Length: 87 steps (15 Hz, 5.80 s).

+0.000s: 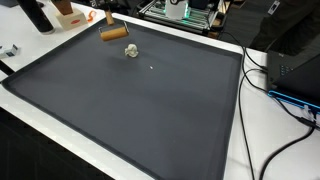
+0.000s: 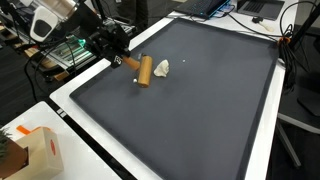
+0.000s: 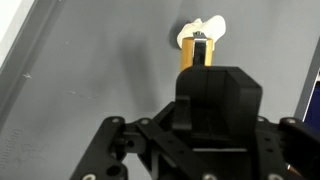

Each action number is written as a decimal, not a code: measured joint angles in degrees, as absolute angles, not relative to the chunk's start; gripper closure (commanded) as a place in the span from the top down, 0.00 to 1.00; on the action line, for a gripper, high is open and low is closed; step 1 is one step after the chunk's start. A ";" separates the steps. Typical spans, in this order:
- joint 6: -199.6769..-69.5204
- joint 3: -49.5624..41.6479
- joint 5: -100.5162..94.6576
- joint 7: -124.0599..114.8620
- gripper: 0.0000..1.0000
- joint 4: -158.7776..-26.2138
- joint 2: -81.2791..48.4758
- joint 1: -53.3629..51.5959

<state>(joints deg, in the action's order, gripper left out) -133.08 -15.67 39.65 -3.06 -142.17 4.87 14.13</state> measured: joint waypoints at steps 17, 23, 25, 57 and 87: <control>-132.47 -16.03 34.93 -9.40 0.21 -142.33 4.28 15.70; -130.72 -14.66 29.89 -18.06 0.21 -141.58 5.02 15.34; -130.70 -13.71 27.53 -21.28 0.21 -141.15 5.74 14.94; -106.79 11.52 -38.46 -60.84 0.21 -126.09 0.04 -5.62; -92.14 12.00 -59.22 -68.92 0.21 -119.73 -20.04 -18.20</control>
<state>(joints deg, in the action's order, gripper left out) -92.14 12.00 -59.22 -68.92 -119.73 -20.04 -18.20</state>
